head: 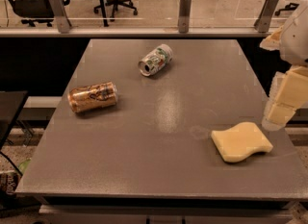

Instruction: Place orange can upright

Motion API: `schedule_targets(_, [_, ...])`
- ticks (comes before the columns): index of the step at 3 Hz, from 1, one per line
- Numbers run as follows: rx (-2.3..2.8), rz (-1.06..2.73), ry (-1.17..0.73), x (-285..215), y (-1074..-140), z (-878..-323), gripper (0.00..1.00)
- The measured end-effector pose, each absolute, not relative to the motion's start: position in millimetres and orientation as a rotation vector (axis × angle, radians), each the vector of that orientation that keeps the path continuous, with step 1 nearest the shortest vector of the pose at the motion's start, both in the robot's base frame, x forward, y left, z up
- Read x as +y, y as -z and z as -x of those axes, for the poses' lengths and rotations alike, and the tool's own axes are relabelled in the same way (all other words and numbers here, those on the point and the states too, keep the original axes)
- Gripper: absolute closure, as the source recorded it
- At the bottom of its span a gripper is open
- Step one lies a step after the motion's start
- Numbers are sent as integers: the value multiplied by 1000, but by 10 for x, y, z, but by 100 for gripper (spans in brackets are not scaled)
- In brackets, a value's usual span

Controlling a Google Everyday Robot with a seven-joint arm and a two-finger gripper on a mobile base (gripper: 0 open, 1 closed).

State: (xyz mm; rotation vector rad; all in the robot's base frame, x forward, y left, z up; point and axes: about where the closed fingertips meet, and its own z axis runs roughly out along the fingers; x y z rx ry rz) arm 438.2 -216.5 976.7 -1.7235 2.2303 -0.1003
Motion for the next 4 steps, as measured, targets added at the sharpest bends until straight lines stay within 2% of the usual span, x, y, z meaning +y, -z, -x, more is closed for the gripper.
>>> schedule_targets(2, [2203,1778,74,-1901,-9743,-4572,0])
schedule_targets(4, [2066,1885,-3,-1049,-9640,-5114,0])
